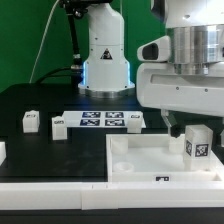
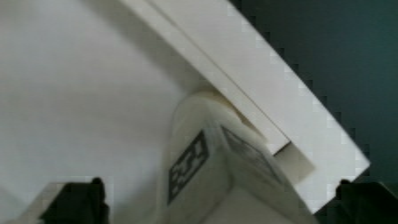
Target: Assemble one leg
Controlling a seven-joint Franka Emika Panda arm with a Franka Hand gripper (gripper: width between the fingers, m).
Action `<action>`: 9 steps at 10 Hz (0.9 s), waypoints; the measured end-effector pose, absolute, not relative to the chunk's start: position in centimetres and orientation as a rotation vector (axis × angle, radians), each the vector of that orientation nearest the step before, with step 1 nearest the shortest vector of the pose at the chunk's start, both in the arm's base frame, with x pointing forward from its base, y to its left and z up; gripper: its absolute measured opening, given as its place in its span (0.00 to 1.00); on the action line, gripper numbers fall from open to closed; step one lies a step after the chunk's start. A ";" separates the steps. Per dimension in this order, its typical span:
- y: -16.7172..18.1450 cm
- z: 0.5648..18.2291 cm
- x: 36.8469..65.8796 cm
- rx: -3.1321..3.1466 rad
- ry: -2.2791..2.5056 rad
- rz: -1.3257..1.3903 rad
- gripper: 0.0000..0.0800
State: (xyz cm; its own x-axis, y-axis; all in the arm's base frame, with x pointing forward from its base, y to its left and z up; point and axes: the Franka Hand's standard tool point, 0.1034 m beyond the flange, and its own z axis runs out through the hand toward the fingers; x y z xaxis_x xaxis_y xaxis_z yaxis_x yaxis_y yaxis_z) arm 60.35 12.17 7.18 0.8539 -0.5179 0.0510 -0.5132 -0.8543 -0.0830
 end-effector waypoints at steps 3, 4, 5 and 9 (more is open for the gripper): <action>12.2 7.2 60.3 -3.084 0.311 -0.129 0.81; 12.0 7.2 60.4 -3.105 0.113 -0.135 0.81; 11.6 7.3 60.6 -3.112 -0.030 -0.140 0.81; 11.6 7.2 60.5 -3.104 0.133 -0.137 0.53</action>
Offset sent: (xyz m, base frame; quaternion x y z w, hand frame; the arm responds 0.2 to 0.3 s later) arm 0.0020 0.0064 0.0040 0.0058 -0.0180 -0.2052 0.9785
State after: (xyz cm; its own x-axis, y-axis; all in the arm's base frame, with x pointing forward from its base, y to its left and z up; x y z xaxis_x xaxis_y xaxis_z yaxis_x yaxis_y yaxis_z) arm 60.52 11.63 7.22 0.9925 -0.0865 0.0867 -0.0837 -0.9959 -0.0354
